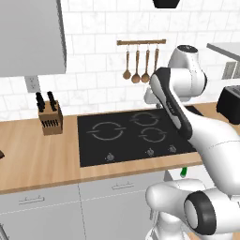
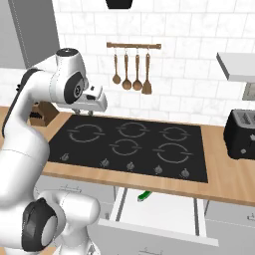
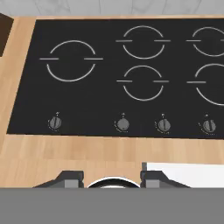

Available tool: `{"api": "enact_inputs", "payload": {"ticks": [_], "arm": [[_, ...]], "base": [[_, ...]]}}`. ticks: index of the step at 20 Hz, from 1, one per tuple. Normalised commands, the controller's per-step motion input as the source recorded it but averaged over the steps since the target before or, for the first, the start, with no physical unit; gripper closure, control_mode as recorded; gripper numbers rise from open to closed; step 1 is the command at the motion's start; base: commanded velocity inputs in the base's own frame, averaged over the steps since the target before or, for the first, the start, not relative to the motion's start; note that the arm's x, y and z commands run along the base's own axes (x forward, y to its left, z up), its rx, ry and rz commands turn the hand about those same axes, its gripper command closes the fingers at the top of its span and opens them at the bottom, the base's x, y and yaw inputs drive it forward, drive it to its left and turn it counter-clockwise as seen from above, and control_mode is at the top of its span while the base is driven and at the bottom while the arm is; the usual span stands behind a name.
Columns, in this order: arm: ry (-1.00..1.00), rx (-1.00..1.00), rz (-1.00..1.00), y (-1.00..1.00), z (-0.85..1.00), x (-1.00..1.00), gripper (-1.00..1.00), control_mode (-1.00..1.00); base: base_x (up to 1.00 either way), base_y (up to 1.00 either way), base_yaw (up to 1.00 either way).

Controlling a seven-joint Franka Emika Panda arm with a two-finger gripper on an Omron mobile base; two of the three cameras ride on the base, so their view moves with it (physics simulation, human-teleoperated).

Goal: Pick up the knife from the drawer and place it on the cutting board. Then place the meat from the plate to the cutting board.

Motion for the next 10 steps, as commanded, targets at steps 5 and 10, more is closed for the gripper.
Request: {"api": "enact_inputs", "payload": {"ticks": [5, 10], "arm": [[0.02, 0.00, 0.00, 0.00, -0.10, -0.18, -1.00, -1.00], [0.00, 0.04, -0.11, 0.68, -0.36, -0.38, -1.00, -1.00]], "base": [[0.00, 0.00, 0.00], [0.00, 0.00, 0.00]]}}
